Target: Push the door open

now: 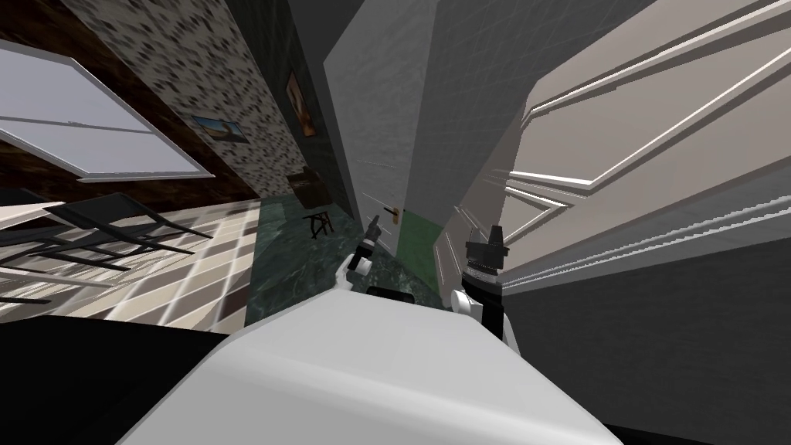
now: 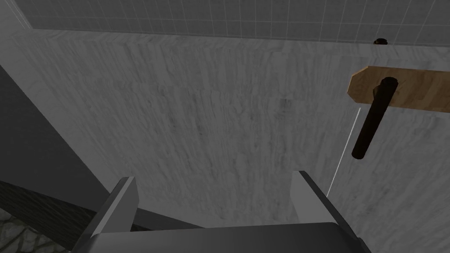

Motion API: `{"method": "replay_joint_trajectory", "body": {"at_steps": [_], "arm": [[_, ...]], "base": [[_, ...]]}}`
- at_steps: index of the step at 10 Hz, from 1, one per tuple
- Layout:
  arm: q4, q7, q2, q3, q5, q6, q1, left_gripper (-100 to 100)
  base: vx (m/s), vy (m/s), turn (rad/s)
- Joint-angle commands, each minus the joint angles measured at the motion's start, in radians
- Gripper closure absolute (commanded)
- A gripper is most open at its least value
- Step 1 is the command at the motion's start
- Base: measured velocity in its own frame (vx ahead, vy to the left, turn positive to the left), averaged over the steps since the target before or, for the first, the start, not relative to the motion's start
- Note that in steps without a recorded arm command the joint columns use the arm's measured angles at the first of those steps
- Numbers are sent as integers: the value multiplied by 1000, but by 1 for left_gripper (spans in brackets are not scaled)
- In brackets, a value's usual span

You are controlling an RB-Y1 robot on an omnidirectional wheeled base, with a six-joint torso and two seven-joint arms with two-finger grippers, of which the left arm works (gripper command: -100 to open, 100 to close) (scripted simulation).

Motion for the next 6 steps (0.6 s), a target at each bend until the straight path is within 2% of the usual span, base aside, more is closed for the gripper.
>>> {"method": "replay_joint_trajectory", "body": {"at_steps": [1,4,5,6], "arm": [[49,4,3,-11,-1,3,-30,-100],[134,8,1,-35,-6,6,-80,-100],[140,8,1,-35,-6,6,-80,-100],[170,10,1,-42,-7,7,-97,-100]], "base": [[81,90,-25],[98,108,-21],[67,70,-9],[50,74,-8]]}}
